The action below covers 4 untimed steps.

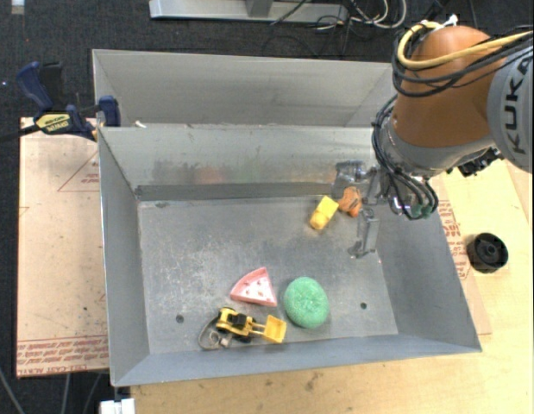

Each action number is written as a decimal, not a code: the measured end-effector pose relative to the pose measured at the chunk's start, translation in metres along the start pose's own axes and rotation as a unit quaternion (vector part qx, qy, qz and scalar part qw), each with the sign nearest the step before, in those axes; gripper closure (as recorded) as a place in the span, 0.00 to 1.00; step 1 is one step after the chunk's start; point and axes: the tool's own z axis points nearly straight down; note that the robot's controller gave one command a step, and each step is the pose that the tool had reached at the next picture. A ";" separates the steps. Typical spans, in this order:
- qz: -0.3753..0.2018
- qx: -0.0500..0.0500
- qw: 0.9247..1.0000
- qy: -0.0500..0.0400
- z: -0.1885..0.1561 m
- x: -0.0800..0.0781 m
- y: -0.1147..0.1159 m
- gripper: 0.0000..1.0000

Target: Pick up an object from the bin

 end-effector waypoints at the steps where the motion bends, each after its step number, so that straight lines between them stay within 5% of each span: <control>1: 0.000 0.000 1.000 -0.004 -0.005 -0.001 0.000 0.00; 2: -0.016 0.001 1.000 -0.007 0.070 -0.021 -0.011 0.00; 3: -0.095 0.001 0.995 -0.009 0.165 -0.064 -0.033 0.00; 4: -0.061 0.001 0.998 -0.009 0.169 -0.077 -0.061 0.00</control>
Offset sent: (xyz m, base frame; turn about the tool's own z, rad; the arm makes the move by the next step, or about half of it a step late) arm 0.0426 -0.0258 -0.1722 -0.0750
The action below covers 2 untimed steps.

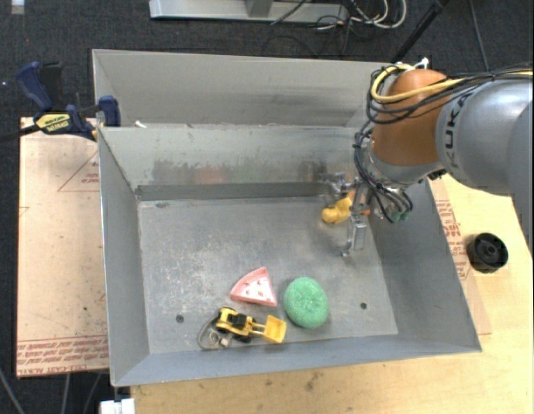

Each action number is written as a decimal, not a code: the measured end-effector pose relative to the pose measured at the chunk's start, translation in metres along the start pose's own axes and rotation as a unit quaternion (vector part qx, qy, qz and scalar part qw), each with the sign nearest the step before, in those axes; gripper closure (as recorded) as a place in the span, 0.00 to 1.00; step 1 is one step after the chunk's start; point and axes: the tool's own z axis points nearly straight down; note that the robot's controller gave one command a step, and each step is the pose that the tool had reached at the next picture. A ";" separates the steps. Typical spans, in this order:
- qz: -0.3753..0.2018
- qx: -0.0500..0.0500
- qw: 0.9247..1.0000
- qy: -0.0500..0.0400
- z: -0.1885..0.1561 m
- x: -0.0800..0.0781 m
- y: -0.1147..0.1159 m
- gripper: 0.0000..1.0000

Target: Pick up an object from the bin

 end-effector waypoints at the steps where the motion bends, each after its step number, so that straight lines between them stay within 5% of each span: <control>1: -0.052 -0.001 0.999 0.000 0.000 -0.004 -0.006 0.00; 2: -0.020 0.001 1.000 -0.003 -0.003 -0.004 -0.033 1.00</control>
Offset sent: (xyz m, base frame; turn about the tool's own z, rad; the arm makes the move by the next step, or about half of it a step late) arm 0.0029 -0.0326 -0.0031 -0.0396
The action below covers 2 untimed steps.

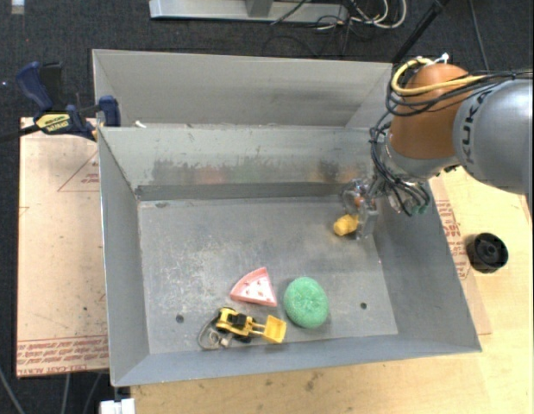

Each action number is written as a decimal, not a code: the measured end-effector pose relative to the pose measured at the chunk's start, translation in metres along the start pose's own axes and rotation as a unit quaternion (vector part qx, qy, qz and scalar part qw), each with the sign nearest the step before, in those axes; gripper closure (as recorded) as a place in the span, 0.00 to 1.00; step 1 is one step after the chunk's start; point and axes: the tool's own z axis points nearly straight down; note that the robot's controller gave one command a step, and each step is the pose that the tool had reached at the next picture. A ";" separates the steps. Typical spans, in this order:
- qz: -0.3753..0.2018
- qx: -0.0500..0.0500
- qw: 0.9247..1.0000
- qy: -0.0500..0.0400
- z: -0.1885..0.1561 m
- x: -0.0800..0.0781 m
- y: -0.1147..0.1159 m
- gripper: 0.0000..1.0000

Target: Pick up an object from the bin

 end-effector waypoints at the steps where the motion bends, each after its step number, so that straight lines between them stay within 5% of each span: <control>1: 0.000 0.000 1.000 0.000 0.000 0.000 0.000 1.00; 2: 0.000 -0.002 1.000 0.006 -0.005 -0.001 0.000 1.00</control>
Offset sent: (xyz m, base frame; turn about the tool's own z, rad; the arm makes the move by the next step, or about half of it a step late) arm 0.0000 -0.0001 0.0043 0.0000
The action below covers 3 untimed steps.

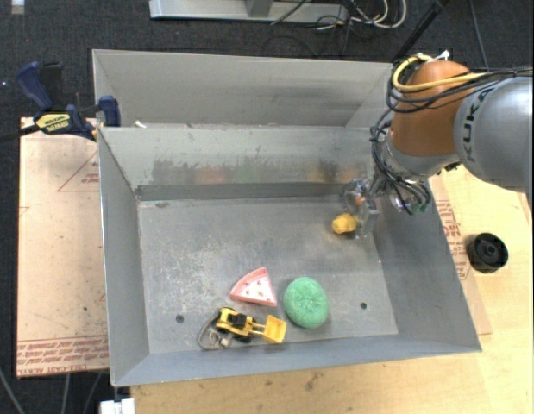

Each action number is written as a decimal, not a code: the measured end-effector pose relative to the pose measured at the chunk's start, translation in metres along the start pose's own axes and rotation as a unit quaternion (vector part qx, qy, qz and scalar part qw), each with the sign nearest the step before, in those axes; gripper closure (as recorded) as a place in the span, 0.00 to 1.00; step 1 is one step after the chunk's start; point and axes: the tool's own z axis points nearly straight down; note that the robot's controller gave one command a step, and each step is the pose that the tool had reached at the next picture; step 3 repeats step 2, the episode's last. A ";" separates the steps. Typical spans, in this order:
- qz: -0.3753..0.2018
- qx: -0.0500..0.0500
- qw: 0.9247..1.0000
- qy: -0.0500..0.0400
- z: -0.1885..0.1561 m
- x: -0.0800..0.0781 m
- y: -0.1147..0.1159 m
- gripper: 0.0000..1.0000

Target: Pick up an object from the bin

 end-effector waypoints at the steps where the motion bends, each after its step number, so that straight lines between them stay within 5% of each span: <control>1: 0.000 0.000 1.000 -0.001 -0.036 -0.001 0.000 1.00; 2: 0.000 0.001 1.000 -0.002 -0.082 -0.002 0.000 1.00; 3: 0.000 0.001 1.000 -0.002 -0.082 -0.002 0.000 1.00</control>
Offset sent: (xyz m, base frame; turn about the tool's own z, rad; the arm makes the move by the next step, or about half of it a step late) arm 0.0000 0.0000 0.0799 0.0000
